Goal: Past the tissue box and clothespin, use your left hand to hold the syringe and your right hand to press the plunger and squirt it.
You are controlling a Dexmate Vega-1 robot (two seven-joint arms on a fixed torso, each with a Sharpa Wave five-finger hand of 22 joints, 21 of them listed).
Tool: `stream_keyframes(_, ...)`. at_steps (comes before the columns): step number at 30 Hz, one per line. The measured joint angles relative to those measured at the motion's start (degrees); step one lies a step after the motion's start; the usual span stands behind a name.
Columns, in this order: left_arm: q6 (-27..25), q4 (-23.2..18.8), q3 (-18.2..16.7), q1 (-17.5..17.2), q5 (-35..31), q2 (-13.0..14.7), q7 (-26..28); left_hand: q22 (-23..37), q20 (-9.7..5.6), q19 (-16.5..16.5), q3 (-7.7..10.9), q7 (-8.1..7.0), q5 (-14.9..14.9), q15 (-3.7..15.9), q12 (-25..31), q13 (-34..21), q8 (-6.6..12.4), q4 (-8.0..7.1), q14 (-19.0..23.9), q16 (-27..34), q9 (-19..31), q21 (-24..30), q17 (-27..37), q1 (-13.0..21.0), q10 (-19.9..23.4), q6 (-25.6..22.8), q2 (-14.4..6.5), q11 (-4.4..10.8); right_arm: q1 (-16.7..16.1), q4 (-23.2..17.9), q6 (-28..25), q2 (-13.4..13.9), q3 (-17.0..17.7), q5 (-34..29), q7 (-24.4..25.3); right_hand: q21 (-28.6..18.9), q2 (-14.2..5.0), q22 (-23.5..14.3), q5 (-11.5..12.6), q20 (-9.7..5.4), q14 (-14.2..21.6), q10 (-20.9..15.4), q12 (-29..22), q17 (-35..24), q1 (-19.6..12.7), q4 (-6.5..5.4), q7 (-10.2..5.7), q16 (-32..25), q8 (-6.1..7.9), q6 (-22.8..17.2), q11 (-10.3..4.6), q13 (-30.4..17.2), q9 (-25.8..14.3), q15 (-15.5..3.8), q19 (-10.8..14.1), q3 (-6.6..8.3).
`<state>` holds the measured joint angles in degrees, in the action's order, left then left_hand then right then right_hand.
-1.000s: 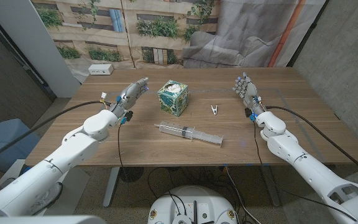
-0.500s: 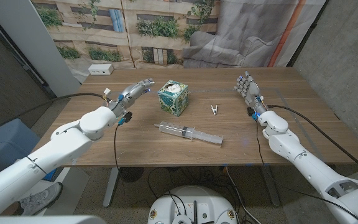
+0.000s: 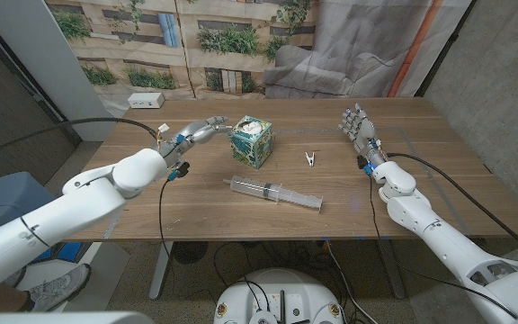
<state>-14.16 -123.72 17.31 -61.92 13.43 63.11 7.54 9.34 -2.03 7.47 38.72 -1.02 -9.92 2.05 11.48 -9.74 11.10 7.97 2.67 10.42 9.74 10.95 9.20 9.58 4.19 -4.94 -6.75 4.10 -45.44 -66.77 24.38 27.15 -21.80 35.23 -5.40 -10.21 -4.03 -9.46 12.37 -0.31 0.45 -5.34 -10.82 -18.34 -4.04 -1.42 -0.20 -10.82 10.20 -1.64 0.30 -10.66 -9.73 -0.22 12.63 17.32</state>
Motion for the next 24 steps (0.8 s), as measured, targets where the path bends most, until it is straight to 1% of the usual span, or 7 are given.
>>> stream_keyframes(3,-1.4,-0.9,0.9,1.2,-2.7,0.9,-2.0,0.0,-0.23,0.2,-0.04,-0.31,0.0,0.00,0.0,0.0,0.00,0.43,0.6,0.0,0.0,0.0,0.0,0.2,0.4,-0.3,0.2,0.42,0.0,0.4,0.2,-0.1,0.0,0.1,-0.1,0.0,-0.74,0.0,0.0,0.00,0.0,0.0,0.0,0.0,-0.7,0.00,0.00,0.0,0.00,0.0,0.00,0.0,0.0,0.00,0.0,0.00)
stream_keyframes(6,-2.6,-2.1,2.1,2.6,-4.6,1.8,-3.5,0.0,-0.22,0.2,-0.06,-0.52,0.0,0.00,0.0,0.0,0.00,0.75,0.6,0.0,0.0,0.0,0.0,0.5,0.4,-0.5,0.5,0.41,0.1,0.9,0.5,-0.3,0.0,0.2,-0.4,0.0,-0.74,0.0,0.0,0.00,0.0,0.0,0.0,0.3,-0.7,0.00,0.00,0.0,0.00,0.0,0.00,0.0,0.0,0.00,0.0,0.00)
stream_keyframes(8,-3.8,-2.7,2.8,3.4,-6.4,2.4,-4.9,0.0,-0.01,0.4,-0.06,-0.71,0.0,0.00,0.0,0.0,0.00,0.90,0.9,0.0,0.0,0.0,0.0,0.5,0.8,-0.7,0.5,0.83,0.3,1.5,0.7,-0.5,0.0,0.3,-0.6,0.0,-0.74,0.0,0.0,0.00,0.0,0.0,0.0,0.3,-0.7,0.00,0.00,0.0,0.00,0.0,0.00,0.0,0.0,0.00,0.0,0.00)
stream_keyframes(10,-4.3,-3.0,2.9,3.7,-7.1,2.5,-5.4,0.0,-0.21,0.6,-0.04,-1.09,0.0,0.00,0.0,0.0,0.00,1.54,1.2,0.0,0.0,0.0,0.0,0.9,1.0,-1.0,0.9,0.99,0.5,1.9,0.8,-0.6,0.0,0.5,-0.9,0.0,-0.74,0.0,0.0,0.00,0.0,0.0,0.0,0.3,-0.7,0.00,0.00,0.0,0.00,0.0,0.00,0.0,0.0,0.00,0.0,0.00)
stream_keyframes(13,-5.8,-4.4,3.9,4.7,-9.2,3.5,-7.1,0.0,0.00,0.8,0.07,-1.88,0.0,0.08,0.0,0.0,0.00,1.65,1.6,0.0,0.0,0.0,0.0,1.5,1.3,-0.8,0.9,1.33,0.6,2.4,0.9,-0.7,0.1,0.6,-1.3,0.0,-0.74,0.0,0.0,0.00,0.0,0.0,0.0,0.5,-0.7,0.00,0.00,0.0,0.00,0.0,0.00,0.0,0.0,0.00,0.0,0.00)
stream_keyframes(15,-6.4,-5.2,4.3,5.0,-10.2,4.0,-7.8,0.0,0.00,0.8,-0.04,-1.98,0.0,0.01,0.0,0.0,0.00,2.01,1.8,0.0,0.0,0.0,0.0,1.5,1.6,-0.9,0.9,1.55,0.7,2.7,1.0,-0.9,0.1,0.8,-1.4,0.0,-0.74,0.0,0.0,0.00,0.0,0.0,0.0,0.5,-0.7,-0.01,0.00,0.0,0.00,0.0,0.00,0.0,0.0,0.00,0.0,0.00)
stream_keyframes(24,-9.8,-9.3,5.8,6.2,-15.3,6.7,-11.4,0.0,0.00,0.8,-0.21,-3.02,0.0,0.00,0.0,0.0,0.00,2.18,1.8,0.0,0.0,0.0,0.0,2.4,1.6,-0.5,1.8,1.64,1.0,4.2,1.5,-1.5,0.1,1.2,-2.3,0.0,-0.74,0.0,0.0,0.00,0.0,0.0,0.0,0.8,-0.7,0.23,0.00,0.0,0.00,0.0,0.00,0.0,0.0,0.01,0.0,0.23)
